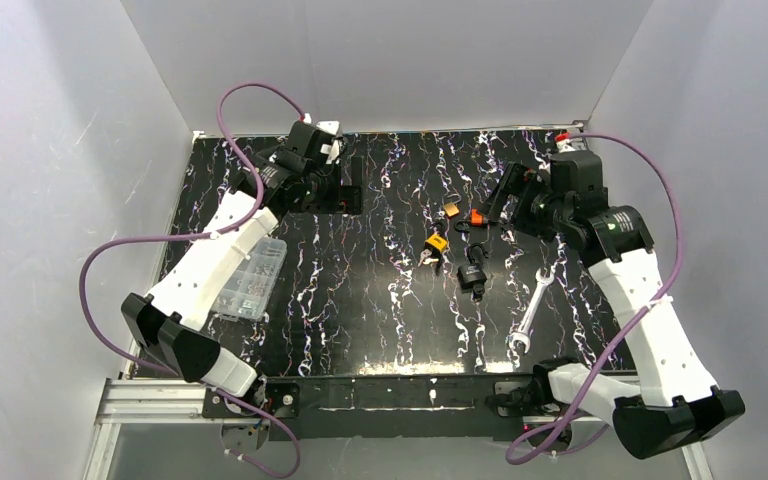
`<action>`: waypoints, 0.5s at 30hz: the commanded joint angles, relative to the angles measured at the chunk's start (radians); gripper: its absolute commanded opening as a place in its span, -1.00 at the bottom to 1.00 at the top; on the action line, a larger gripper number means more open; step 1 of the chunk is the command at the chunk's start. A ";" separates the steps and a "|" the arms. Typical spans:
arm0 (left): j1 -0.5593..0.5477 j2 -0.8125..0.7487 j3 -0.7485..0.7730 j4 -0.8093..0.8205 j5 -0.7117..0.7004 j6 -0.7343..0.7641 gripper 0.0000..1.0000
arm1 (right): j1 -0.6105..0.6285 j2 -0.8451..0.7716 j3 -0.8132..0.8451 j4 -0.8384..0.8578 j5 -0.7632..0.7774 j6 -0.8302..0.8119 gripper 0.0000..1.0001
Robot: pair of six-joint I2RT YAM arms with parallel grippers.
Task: Lock with the key
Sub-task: Pick up the lock from the center of the board.
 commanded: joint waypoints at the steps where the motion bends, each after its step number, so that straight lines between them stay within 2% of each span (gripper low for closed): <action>1: 0.006 -0.061 -0.031 0.002 -0.023 0.001 0.96 | 0.002 -0.052 -0.070 -0.018 0.020 -0.012 0.97; 8: 0.007 -0.057 -0.037 -0.047 -0.051 -0.024 0.97 | 0.023 -0.107 -0.280 0.028 0.022 0.041 0.95; 15: 0.019 -0.102 -0.131 0.008 0.012 -0.033 0.96 | 0.159 -0.089 -0.446 0.085 0.113 0.124 0.89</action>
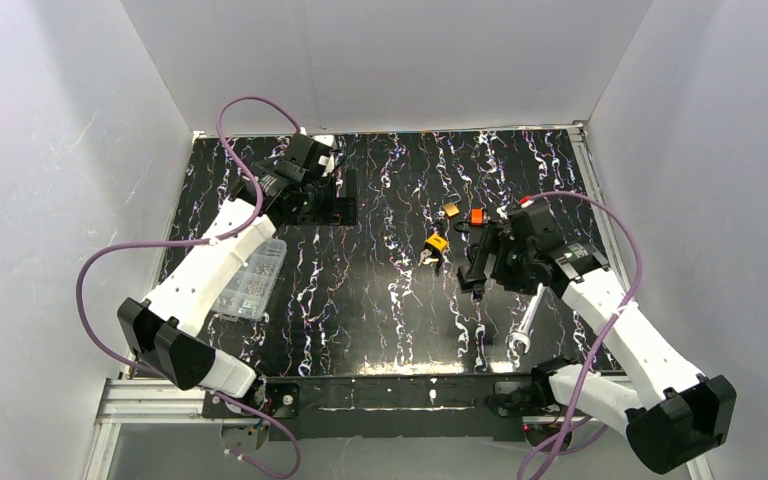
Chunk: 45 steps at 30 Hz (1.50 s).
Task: Lock with the key
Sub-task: Pick up the lock from the center of the board.
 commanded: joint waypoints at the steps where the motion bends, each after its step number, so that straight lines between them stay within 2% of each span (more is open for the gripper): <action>1: 0.013 -0.050 -0.034 0.014 0.034 -0.010 0.96 | 0.084 0.012 -0.059 0.075 0.075 0.062 0.87; 8: 0.030 -0.030 -0.041 0.004 0.063 -0.014 0.97 | 0.203 0.114 -0.007 0.094 0.157 0.080 0.79; 13: 0.040 -0.042 -0.050 -0.007 0.069 -0.012 0.97 | 0.214 0.234 0.045 0.108 0.219 0.057 0.77; 24: 0.054 -0.061 -0.049 -0.014 0.150 0.004 0.96 | 0.203 0.295 -0.082 0.346 0.323 -0.133 0.74; 33: 0.061 -0.065 -0.052 -0.012 0.177 0.022 0.97 | 0.143 0.361 -0.099 0.406 0.311 -0.202 0.74; 37: 0.066 -0.071 -0.059 -0.015 0.186 0.021 0.96 | 0.084 0.402 -0.080 0.425 0.188 -0.245 0.72; 45: 0.078 -0.102 -0.084 -0.013 0.191 0.024 0.96 | 0.071 0.500 -0.029 0.362 0.111 -0.256 0.68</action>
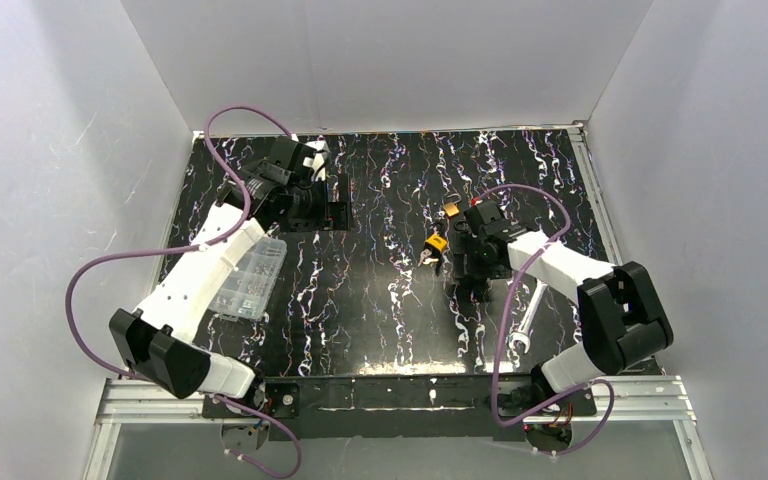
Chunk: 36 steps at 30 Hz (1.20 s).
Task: Lock with the key
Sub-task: Pick up the lock from the center of the board.
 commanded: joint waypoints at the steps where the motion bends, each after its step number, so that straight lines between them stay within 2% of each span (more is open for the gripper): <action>1: 0.012 -0.057 -0.019 -0.010 0.018 0.012 0.96 | 0.000 0.037 0.044 -0.017 -0.065 -0.010 0.67; 10: 0.016 -0.058 -0.037 0.005 0.027 0.007 0.96 | 0.000 0.092 0.071 -0.049 -0.037 0.013 0.48; 12: 0.017 -0.057 -0.044 0.017 0.041 0.002 0.96 | 0.000 0.089 0.083 -0.057 -0.030 0.008 0.35; 14: 0.017 -0.056 -0.051 0.033 0.063 -0.003 0.96 | 0.000 0.079 0.096 -0.066 -0.032 0.000 0.10; 18: 0.017 -0.065 -0.085 0.104 0.127 -0.010 0.99 | 0.002 0.036 0.132 -0.100 -0.092 -0.013 -0.68; 19: 0.016 -0.069 -0.095 0.130 0.147 -0.010 0.99 | 0.002 0.017 0.149 -0.115 -0.122 -0.020 -0.81; 22: 0.016 -0.098 -0.143 0.240 0.215 -0.010 0.99 | 0.002 -0.048 0.222 -0.167 -0.262 -0.034 -0.97; 29: 0.016 -0.142 -0.179 0.495 0.384 0.046 0.99 | 0.002 -0.166 0.405 -0.262 -0.752 -0.061 -0.97; 31: 0.016 -0.161 -0.175 0.548 0.437 0.103 0.90 | 0.002 -0.182 0.444 -0.273 -0.890 -0.055 -0.97; 36: 0.018 -0.228 -0.160 0.662 0.588 0.237 0.79 | 0.002 -0.217 0.480 -0.148 -1.210 0.117 -0.97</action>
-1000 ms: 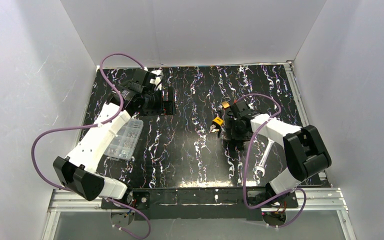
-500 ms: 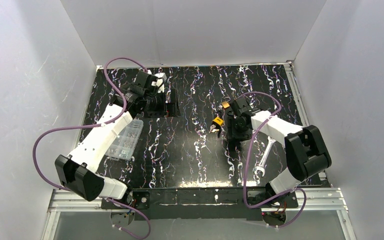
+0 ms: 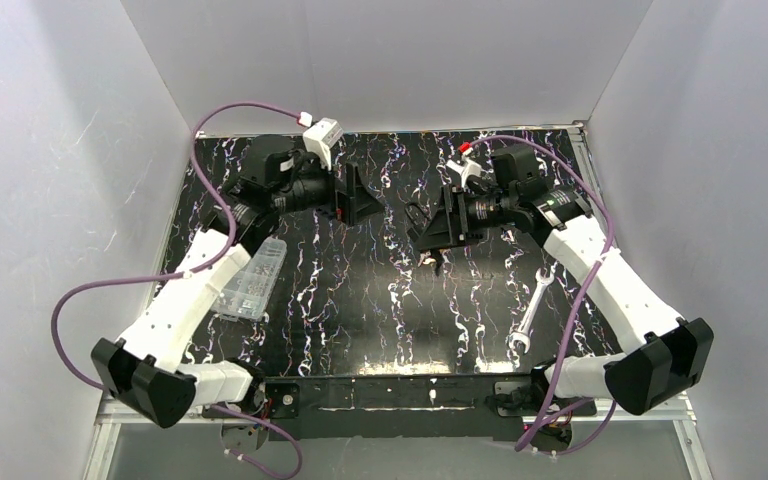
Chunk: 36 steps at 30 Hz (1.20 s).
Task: Lock with the key
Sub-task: Pick up the lock from the center of the board.
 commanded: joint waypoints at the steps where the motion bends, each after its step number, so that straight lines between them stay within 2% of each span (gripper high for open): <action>1: 0.005 -0.105 0.020 0.165 0.210 0.161 0.77 | 0.002 -0.042 0.049 0.143 -0.439 0.183 -0.97; 5: 0.008 -0.106 0.075 0.195 0.375 0.185 0.64 | 0.003 -0.055 0.030 0.385 -0.595 0.421 -0.97; 8: 0.008 -0.043 0.150 0.177 0.534 0.154 0.52 | 0.005 -0.061 0.013 0.568 -0.652 0.586 -0.97; 11: 0.008 -0.013 0.168 0.219 0.642 0.105 0.43 | 0.005 -0.060 0.017 0.672 -0.671 0.689 -0.97; 14: 0.008 -0.015 0.149 0.273 0.675 0.069 0.40 | 0.009 -0.061 0.001 0.805 -0.684 0.786 -0.97; 19: 0.007 0.000 0.165 0.241 0.697 0.083 0.37 | 0.011 -0.063 -0.017 0.962 -0.690 0.931 -0.97; 22: 0.008 0.003 0.157 0.275 0.726 0.053 0.28 | 0.013 -0.059 -0.014 0.996 -0.695 0.973 -0.97; 27: 0.008 0.000 0.150 0.274 0.744 0.047 0.24 | 0.013 -0.062 -0.021 1.071 -0.691 1.048 -0.97; 31: 0.009 0.005 0.171 0.252 0.723 0.072 0.53 | 0.022 -0.063 -0.021 1.157 -0.688 1.122 -0.97; 36: 0.018 0.026 0.203 0.257 0.729 0.072 0.57 | 0.043 -0.065 -0.011 1.179 -0.682 1.154 -0.97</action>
